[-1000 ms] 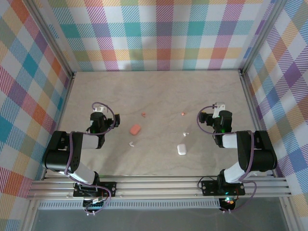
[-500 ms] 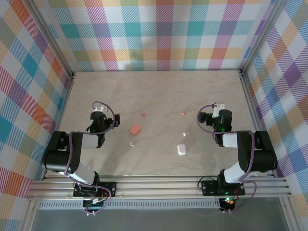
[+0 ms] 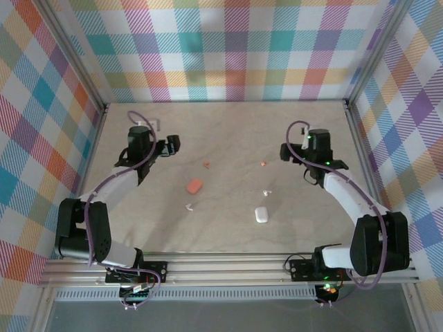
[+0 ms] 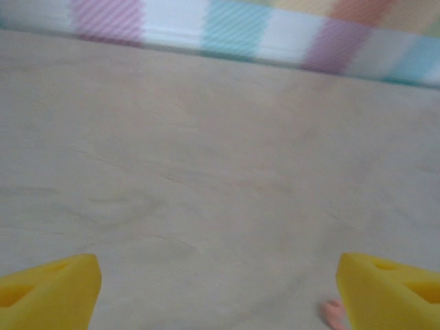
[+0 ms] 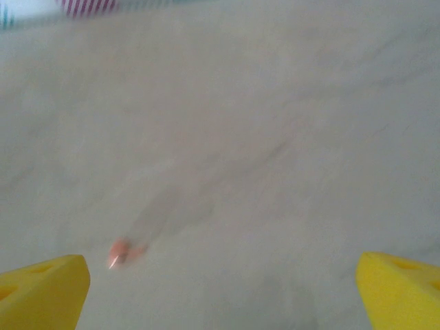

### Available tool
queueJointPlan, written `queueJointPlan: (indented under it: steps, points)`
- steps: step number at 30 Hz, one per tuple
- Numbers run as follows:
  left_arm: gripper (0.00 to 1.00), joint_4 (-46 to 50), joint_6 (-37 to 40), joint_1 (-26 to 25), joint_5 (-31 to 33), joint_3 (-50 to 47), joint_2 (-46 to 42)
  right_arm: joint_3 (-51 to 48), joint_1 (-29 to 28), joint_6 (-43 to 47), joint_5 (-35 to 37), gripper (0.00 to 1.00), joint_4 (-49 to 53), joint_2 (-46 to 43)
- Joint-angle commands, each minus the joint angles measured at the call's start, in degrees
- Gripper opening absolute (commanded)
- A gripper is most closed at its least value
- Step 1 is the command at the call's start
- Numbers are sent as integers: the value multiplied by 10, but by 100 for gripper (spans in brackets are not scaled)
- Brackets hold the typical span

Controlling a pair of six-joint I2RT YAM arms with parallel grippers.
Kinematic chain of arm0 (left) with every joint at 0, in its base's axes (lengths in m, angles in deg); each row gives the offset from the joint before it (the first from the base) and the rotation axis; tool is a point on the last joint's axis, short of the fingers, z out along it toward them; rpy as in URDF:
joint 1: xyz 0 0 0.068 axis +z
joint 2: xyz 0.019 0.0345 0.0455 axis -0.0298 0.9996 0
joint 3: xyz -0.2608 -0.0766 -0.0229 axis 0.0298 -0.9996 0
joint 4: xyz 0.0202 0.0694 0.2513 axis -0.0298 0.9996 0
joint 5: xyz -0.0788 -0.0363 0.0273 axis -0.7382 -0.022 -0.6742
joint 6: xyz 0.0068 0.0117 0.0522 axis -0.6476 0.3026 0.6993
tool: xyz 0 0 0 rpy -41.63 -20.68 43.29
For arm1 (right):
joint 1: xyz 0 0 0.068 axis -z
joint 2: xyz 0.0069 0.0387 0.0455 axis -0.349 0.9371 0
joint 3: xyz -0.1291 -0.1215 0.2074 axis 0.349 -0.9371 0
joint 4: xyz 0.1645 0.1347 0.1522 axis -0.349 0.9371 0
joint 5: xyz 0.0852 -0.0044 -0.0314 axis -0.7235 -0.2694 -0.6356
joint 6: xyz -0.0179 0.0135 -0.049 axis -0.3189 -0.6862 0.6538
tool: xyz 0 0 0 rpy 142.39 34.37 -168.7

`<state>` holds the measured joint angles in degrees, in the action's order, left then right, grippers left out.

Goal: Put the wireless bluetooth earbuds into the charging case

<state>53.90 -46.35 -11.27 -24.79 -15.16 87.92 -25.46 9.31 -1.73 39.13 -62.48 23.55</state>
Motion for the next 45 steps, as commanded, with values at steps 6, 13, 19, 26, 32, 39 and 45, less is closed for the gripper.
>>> queueJointPlan:
  steps: [6,13,19,26,32,39,45]
  points:
    - [86,152,0,-135,-44,7,15,36,-215,-171,-17,89,381,4]
    - [85,159,-6,-184,-52,-23,-35,-2,-266,-240,-31,84,405,-29]
    - [85,156,-20,-189,-42,-41,-83,3,-279,-210,-76,77,371,50]
    - [82,157,-28,-189,-87,-56,-110,10,-278,-205,-99,72,337,119]
    - [79,150,-38,-190,-121,-67,-124,17,-279,-204,-103,70,321,153]
    - [81,129,-65,-191,-105,-83,-122,24,-281,-182,-89,63,328,175]
    - [83,150,-87,-191,-90,-73,-118,36,-294,-162,-88,48,325,199]
